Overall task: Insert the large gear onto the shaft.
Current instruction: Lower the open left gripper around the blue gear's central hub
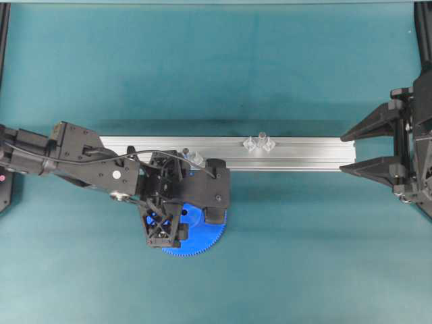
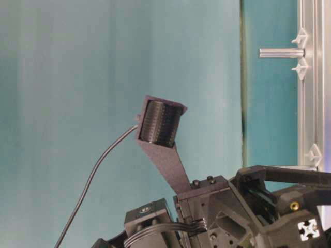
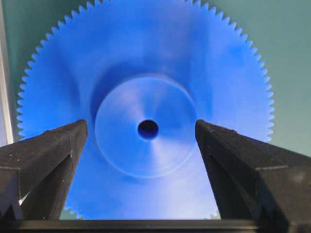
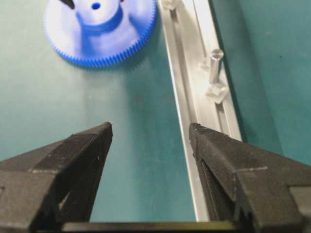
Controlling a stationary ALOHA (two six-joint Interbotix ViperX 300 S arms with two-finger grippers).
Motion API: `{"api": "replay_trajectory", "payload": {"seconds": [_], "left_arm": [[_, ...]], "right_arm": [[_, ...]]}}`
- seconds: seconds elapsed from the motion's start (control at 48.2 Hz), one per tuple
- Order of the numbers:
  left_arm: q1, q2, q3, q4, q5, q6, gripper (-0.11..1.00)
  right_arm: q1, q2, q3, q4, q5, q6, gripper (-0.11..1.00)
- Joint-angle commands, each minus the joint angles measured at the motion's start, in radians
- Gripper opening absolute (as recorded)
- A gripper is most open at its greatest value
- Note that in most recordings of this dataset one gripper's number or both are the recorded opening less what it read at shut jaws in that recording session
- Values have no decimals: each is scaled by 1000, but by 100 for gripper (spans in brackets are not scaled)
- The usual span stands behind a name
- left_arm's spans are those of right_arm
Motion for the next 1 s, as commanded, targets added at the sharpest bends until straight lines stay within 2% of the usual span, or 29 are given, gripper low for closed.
{"api": "replay_trajectory", "payload": {"seconds": [0.0,0.975], "left_arm": [[-3,-14,-14,3,0,2,94],[-17,20,-11,3,-18,-3,94]], "right_arm": [[0,3,-8,0,-8,8,73],[0,-35,11,0,-15,11,73]]}}
